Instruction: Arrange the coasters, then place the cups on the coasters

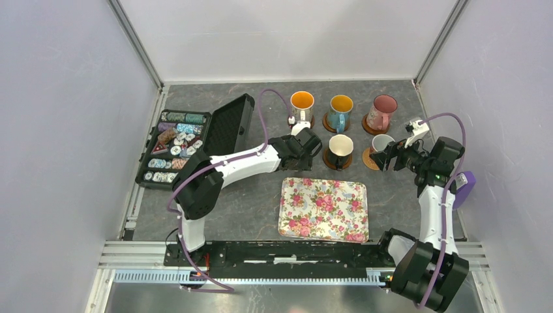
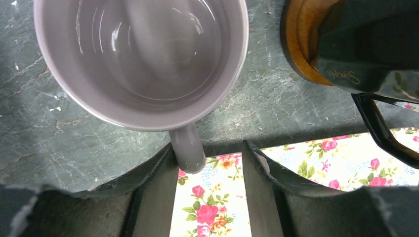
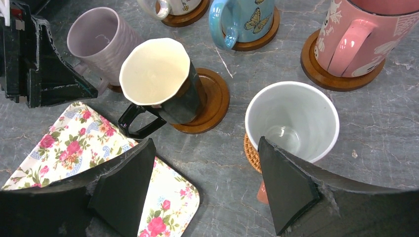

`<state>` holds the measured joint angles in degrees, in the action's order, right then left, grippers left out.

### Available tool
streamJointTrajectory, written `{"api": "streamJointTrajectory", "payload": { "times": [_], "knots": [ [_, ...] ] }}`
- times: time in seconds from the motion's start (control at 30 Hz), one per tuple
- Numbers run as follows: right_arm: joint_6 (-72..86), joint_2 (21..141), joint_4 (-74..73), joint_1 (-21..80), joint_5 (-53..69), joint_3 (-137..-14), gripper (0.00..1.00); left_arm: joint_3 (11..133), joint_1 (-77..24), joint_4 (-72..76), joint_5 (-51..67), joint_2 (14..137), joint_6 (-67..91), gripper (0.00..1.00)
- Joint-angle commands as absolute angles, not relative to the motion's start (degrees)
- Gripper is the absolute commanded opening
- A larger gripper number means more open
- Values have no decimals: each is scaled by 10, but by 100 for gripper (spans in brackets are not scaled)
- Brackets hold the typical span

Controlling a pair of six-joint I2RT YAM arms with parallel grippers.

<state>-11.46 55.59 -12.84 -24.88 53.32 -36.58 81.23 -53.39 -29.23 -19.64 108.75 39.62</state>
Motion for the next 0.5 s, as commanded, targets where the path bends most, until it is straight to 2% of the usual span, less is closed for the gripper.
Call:
{"api": "streamJointTrajectory", "payload": {
  "times": [0.0, 0.23, 0.37, 0.47],
  "knots": [
    [-129, 559, -127, -251, 536, -370, 83, 806, -537, -244, -163, 1058, 356, 56],
    [-172, 568, -163, -251, 539, -385, 83, 793, -536, -240, -161, 1023, 300, 67],
    [-310, 582, -289, -251, 537, -429, 83, 756, -536, -218, -153, 967, 227, 75],
    [-420, 584, -382, -252, 521, -456, 83, 713, -535, -193, -136, 919, 155, 86]
  ]
}}
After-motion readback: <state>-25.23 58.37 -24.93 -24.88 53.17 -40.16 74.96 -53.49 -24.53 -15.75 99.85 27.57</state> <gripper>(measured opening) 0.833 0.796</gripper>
